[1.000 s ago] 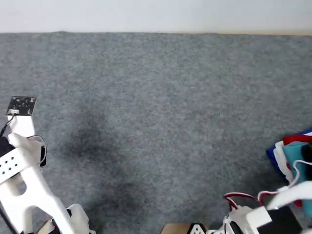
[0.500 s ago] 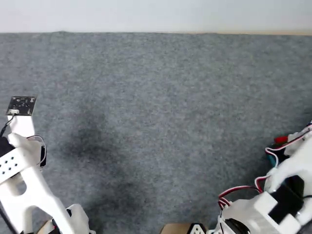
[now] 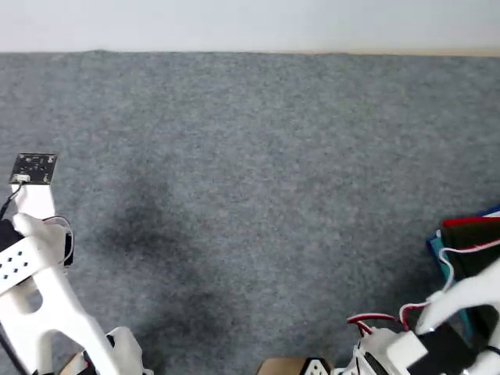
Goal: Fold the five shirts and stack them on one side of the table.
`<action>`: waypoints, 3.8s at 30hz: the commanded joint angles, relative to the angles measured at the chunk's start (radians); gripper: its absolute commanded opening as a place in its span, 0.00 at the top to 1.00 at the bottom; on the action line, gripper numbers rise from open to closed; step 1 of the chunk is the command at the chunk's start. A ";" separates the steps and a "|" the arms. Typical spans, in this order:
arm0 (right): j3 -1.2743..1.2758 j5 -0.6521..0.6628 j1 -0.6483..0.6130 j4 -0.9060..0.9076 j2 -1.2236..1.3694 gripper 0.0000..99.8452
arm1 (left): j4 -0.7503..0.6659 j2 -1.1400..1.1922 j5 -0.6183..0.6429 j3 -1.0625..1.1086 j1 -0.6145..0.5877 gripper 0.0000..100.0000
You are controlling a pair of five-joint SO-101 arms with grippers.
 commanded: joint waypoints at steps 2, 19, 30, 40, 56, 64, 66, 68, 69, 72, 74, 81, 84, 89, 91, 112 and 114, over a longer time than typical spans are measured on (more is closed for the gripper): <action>0.034 0.072 0.077 -0.185 0.045 0.99 | -0.014 -0.020 -0.002 -0.005 0.006 1.00; -0.068 0.084 0.110 -0.479 0.410 0.99 | -0.009 -0.020 -0.003 -0.005 0.006 1.00; -0.241 0.083 -0.027 -0.019 0.122 0.99 | 0.057 -0.028 -0.002 -0.077 0.006 1.00; -0.238 0.028 -0.248 0.461 -0.051 0.99 | 0.209 -0.029 -0.002 -0.119 0.006 1.00; 0.089 -0.423 -0.512 0.602 -0.472 0.99 | 0.209 -0.219 0.301 -0.018 0.078 1.00; 0.638 -0.562 -0.644 0.320 -0.918 0.99 | 0.003 -0.575 0.391 0.243 0.273 1.00; 0.781 -0.562 -0.673 0.259 -1.033 0.99 | -0.052 -0.638 0.393 0.321 0.311 1.00; 0.905 -0.560 -0.694 0.196 -1.152 0.99 | -0.114 -0.692 0.393 0.381 0.336 1.00; 0.959 -0.554 -0.704 0.171 -1.210 0.99 | -0.149 -0.720 0.394 0.410 0.338 1.00; 1.096 -0.549 -0.746 0.134 -1.382 0.99 | -0.272 -0.789 0.394 0.526 0.342 1.00; 1.172 -0.549 -0.783 0.134 -1.491 0.99 | -0.358 -0.835 0.394 0.627 0.344 1.00; 1.375 -0.552 -0.877 0.128 -1.635 0.99 | -0.468 -1.057 0.393 0.839 0.497 1.00; 1.422 -0.551 -0.908 0.082 -1.646 0.99 | -0.463 -1.185 0.393 0.918 0.591 1.00; 1.516 -0.549 -0.961 0.004 -1.652 0.99 | -0.488 -1.249 0.393 1.004 0.655 1.00; 1.551 -0.549 -0.984 -0.016 -1.652 0.99 | -0.486 -1.235 0.393 1.006 0.677 1.00; 1.553 -0.551 -0.981 0.182 -1.652 0.99 | -0.227 -1.235 0.394 1.006 0.674 1.00; 1.553 -0.551 -0.981 0.182 -1.652 0.99 | -0.232 -1.237 0.394 1.006 0.680 1.00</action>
